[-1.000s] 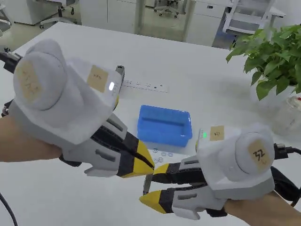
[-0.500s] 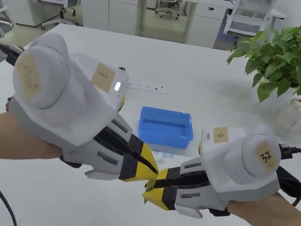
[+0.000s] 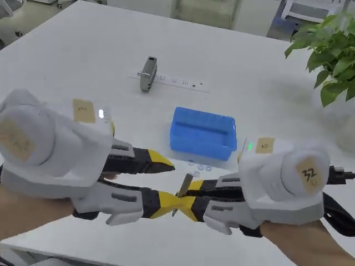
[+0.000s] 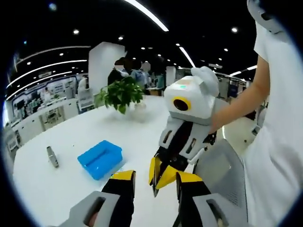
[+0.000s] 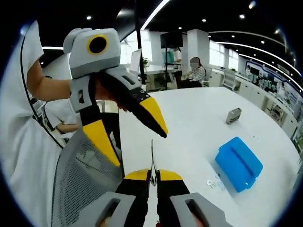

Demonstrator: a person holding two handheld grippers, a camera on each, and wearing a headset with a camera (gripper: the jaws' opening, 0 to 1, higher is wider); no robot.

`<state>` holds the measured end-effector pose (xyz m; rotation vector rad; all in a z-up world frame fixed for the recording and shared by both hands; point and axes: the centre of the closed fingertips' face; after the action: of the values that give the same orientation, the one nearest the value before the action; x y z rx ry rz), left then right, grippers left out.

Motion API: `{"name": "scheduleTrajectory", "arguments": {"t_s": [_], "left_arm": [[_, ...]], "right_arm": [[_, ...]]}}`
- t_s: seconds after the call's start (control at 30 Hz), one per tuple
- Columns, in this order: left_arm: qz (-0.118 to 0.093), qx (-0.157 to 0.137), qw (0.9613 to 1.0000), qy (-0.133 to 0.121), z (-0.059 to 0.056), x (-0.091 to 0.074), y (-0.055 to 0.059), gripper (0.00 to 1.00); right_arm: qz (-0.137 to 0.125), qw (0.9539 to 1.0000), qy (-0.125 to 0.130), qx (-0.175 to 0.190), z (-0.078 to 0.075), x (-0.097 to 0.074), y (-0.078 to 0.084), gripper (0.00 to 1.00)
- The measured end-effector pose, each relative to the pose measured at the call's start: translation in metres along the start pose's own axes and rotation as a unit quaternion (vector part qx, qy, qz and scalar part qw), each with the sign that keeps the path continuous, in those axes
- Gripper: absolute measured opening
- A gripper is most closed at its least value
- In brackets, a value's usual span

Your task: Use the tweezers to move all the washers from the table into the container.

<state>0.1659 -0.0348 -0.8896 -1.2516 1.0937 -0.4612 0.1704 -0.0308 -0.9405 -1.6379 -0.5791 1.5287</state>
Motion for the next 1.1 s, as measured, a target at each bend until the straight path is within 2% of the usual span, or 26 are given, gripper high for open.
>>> {"name": "scheduleTrajectory", "arguments": {"t_s": [0.03,0.1,0.13,0.17,0.2,0.27,0.3,0.37,0.43,0.57,0.63,0.73,0.77,0.87,1.1], "left_arm": [[-0.01,-0.018,0.9995,-0.025,0.005,-0.001,0.002,0.39],[-0.023,-0.038,0.9975,-0.054,0.012,-0.004,0.005,0.45],[-0.034,-0.054,0.9948,-0.08,0.018,-0.006,0.007,0.48],[-0.036,-0.058,0.9933,-0.093,0.021,-0.008,0.009,0.5],[-0.037,-0.064,0.9903,-0.118,0.027,-0.011,0.014,0.51],[-0.026,-0.061,0.9863,-0.151,0.034,-0.015,0.023,0.56],[-0.019,-0.065,0.9824,-0.174,0.038,-0.017,0.029,0.6],[-0.012,-0.09,0.9765,-0.196,0.04,-0.02,0.04,0.68],[-0.006,-0.108,0.9711,-0.213,0.042,-0.023,0.05,0.71],[0.001,-0.11,0.9661,-0.233,0.043,-0.031,0.06,0.74],[0.009,-0.122,0.9603,-0.251,0.046,-0.035,0.066,0.76],[-0.005,-0.163,0.9515,-0.261,0.047,-0.037,0.068,0.77],[-0.008,-0.166,0.9504,-0.263,0.047,-0.037,0.068,0.78],[-0.006,-0.169,0.9493,-0.265,0.046,-0.035,0.068,0.81],[0.018,-0.16,0.9511,-0.264,0.041,-0.026,0.074,0.82]], "right_arm": [[-0.003,1.0,0.008,0.005,-0.007,0.001,0.001,0.01],[-0.005,0.9996,0.017,0.021,-0.019,0.002,0.005,0.01],[-0.003,0.9993,0.019,0.031,-0.023,0.003,0.007,0.01],[-0.003,0.999,0.023,0.038,-0.027,0.004,0.009,0.01],[-0.006,0.9988,0.031,0.038,-0.034,0.004,0.011,0.01],[-0.01,0.998,0.048,0.039,-0.045,0.004,0.014,0.01],[-0.015,0.9975,0.055,0.041,-0.051,0.004,0.014,0.01],[-0.024,0.996,0.071,0.048,-0.065,0.004,0.014,0.01],[-0.033,0.994,0.083,0.063,-0.076,0.005,0.014,0.01],[-0.047,0.9901,0.105,0.08,-0.101,0.006,0.015,0.02],[-0.052,0.9886,0.109,0.09,-0.11,0.009,0.017,0.02],[-0.057,0.9867,0.112,0.103,-0.122,0.015,0.021,0.02],[-0.055,0.9869,0.111,0.103,-0.125,0.019,0.023,0.02],[-0.043,0.9888,0.115,0.086,-0.131,0.025,0.03,0.02],[-0.038,0.9892,0.119,0.076,-0.146,0.035,0.038,0.03]]}}
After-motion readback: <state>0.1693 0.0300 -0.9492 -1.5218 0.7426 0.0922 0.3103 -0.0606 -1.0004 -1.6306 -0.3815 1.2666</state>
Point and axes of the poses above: the centre of the closed fingertips' face, and the gripper's own axes: x roughly forward along the fingers, z roughly to its left, y roughly out of its underside, and after that the axes turned 1 degree about y, right-handed
